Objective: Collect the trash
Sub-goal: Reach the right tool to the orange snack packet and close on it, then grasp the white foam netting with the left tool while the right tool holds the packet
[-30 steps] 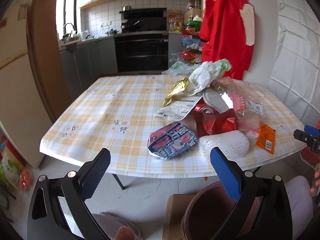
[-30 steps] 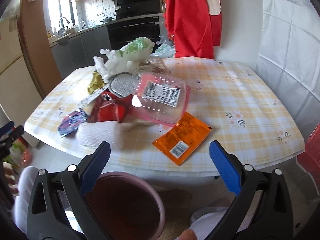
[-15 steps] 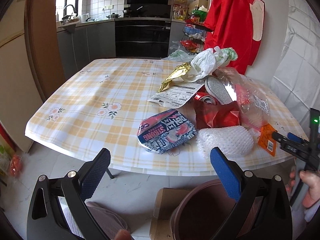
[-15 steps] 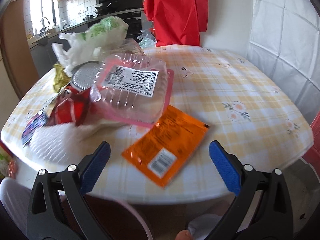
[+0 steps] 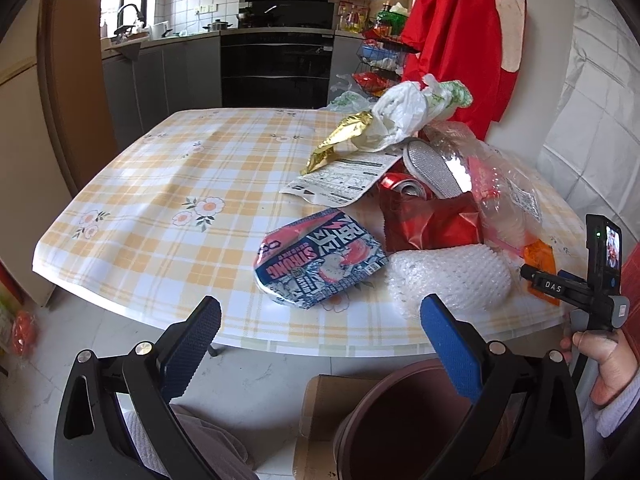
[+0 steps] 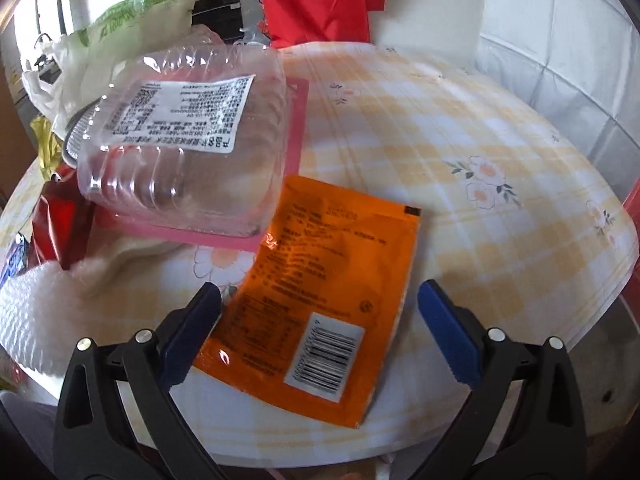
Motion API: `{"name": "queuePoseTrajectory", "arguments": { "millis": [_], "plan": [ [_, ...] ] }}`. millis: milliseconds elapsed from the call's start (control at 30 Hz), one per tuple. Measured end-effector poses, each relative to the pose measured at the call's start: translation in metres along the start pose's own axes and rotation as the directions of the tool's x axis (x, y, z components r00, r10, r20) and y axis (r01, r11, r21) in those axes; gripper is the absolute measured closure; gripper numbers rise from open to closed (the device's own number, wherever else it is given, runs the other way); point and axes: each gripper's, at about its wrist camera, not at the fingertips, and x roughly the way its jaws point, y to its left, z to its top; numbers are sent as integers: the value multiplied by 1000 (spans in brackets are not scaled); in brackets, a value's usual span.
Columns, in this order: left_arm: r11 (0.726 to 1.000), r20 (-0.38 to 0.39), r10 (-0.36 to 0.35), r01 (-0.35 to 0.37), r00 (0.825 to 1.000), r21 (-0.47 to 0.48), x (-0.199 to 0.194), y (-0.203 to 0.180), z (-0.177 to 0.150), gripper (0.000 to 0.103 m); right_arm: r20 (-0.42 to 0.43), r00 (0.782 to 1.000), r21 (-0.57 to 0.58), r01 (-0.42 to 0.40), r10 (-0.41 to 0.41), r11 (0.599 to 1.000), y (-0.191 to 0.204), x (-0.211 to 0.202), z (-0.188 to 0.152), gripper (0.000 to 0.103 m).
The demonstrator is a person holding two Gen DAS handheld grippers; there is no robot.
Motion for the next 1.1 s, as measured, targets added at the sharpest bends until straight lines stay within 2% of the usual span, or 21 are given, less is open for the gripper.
{"name": "queuePoseTrajectory", "arguments": {
  "millis": [167, 467, 700, 833, 1000, 1100],
  "plan": [
    [1000, -12, -17, 17, 1000, 19, 6, -9, -2, 5, 27, 999, -5, -40, 40, 999, -17, -10, -6, 27],
    [998, -36, -46, 47, 998, 40, 12, -22, -4, 5, 78, 990, 23, -123, 121, 992, -34, -33, -20, 41],
    [996, -56, -84, 86, 995, 32, 17, -34, -4, 6, 108, 980, 20, -170, 167, 985, -30, -38, -27, 44],
    [989, -88, -144, 143, 986, -24, 26, -42, 0, 8, 124, 976, 30, -186, 181, 982, -29, -40, -30, 45],
    [970, -136, -227, 213, 964, -114, 49, -59, 7, 9, 155, 971, 44, -193, 184, 980, -30, -44, -31, 45],
    [944, -166, -275, 233, 947, -235, 67, -61, 11, 10, 161, 970, 47, -194, 185, 980, -32, -43, -31, 45]
  ]
}}
